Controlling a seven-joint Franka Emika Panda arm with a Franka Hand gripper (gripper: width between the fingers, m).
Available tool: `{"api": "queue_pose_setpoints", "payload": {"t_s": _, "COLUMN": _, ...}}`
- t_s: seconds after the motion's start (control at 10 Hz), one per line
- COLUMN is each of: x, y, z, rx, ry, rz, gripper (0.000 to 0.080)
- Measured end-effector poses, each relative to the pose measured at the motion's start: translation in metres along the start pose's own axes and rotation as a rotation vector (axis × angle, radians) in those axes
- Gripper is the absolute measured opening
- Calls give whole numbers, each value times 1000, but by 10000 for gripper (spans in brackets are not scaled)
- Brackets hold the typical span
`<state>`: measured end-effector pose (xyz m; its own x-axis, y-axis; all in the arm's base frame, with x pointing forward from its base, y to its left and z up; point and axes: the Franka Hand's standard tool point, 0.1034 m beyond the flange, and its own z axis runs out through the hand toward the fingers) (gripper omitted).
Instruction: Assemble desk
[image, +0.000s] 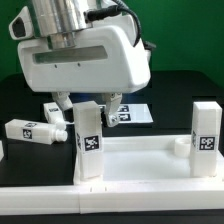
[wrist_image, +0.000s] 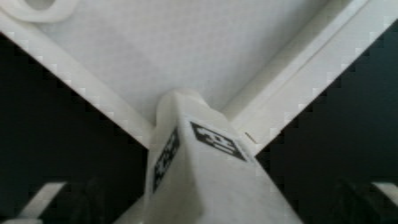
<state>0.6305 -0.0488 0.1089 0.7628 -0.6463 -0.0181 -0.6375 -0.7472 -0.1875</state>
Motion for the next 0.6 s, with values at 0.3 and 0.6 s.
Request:
{"api": "queue_pose_setpoints", "payload": {"t_s": 0.3, "x": 3, "y": 3, "z": 0, "rx": -32, "ry": 11, "rz": -539, "gripper": 649}}
{"api": "queue_pose_setpoints", "payload": {"t_s": 0.6, "x": 2, "y": 3, "z": 3, "rx": -33, "ry": 3, "rz": -611, "gripper": 561}}
